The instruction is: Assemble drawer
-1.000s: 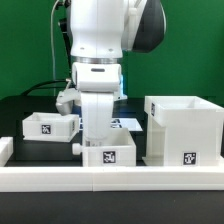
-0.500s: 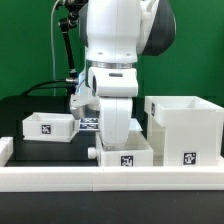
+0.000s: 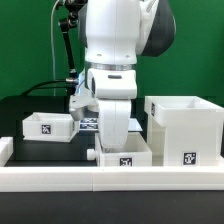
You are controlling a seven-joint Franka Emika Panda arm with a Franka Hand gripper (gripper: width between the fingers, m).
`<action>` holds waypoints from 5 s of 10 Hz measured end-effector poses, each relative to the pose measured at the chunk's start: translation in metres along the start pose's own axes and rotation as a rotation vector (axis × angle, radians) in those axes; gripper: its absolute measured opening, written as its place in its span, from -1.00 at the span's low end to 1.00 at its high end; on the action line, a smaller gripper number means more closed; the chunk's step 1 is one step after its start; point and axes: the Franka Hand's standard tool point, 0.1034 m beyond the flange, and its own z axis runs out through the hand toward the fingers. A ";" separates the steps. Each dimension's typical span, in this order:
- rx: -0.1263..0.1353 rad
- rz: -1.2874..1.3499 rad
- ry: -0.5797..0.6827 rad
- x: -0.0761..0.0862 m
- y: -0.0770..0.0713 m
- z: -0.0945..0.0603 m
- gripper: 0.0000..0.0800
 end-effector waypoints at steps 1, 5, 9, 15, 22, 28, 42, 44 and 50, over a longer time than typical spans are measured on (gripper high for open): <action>-0.002 -0.011 -0.001 0.003 0.001 0.001 -0.89; -0.002 -0.010 -0.005 0.004 0.001 0.002 -0.89; -0.029 -0.003 -0.004 0.003 0.003 0.002 -0.89; -0.033 -0.012 0.000 0.009 0.005 0.000 -0.89; -0.027 0.025 0.006 0.016 0.004 0.002 -0.89; -0.030 0.018 0.010 0.024 0.006 0.001 -0.89; -0.032 0.044 0.001 0.034 0.005 0.001 0.49; -0.017 0.073 -0.002 0.036 0.006 -0.009 0.62; 0.028 0.114 -0.024 -0.001 0.024 -0.056 0.62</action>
Offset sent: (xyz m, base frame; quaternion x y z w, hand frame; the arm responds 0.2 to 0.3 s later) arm 0.0048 0.0058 -0.0018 0.0001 -0.0076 -0.0092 0.9999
